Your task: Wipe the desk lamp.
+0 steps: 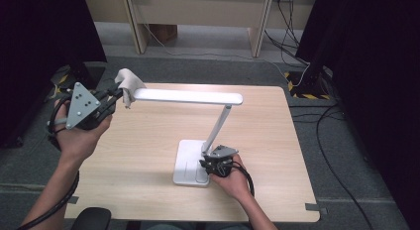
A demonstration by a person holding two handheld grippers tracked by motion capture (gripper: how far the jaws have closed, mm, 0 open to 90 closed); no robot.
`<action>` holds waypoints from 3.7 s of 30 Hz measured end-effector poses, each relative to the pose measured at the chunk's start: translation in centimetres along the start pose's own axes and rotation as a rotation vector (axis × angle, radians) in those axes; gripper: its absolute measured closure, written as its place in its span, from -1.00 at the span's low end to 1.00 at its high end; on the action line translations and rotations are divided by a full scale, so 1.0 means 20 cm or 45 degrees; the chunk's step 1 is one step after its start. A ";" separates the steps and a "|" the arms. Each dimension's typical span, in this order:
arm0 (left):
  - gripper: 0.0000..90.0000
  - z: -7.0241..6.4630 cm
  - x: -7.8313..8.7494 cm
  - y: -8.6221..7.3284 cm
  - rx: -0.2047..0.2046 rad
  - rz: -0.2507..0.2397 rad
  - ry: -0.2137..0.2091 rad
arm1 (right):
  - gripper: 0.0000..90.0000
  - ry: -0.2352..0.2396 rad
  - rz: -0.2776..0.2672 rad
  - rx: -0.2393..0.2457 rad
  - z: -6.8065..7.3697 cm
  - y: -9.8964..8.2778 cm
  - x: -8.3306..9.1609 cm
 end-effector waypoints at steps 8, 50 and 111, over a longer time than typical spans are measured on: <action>0.88 -0.05 -0.04 0.03 -0.004 0.001 -0.056 | 0.61 -0.002 0.002 0.000 0.00 0.00 0.00; 0.88 -0.25 -0.15 0.09 -0.024 -0.005 -0.144 | 0.61 -0.006 -0.014 0.003 0.00 0.00 0.00; 0.88 -0.45 -0.32 0.18 -0.011 0.001 -0.200 | 0.61 -0.007 -0.019 0.014 0.01 0.00 0.00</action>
Point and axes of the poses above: each handheld gripper's, and its own axes: x roughly backward along the jaws, y roughly out of its top, z roughly to its left, the point moved 7 cm from there along -x, roughly forward along the jaws, and after that the axes turned 1 degree about y, right-handed, at the moved point
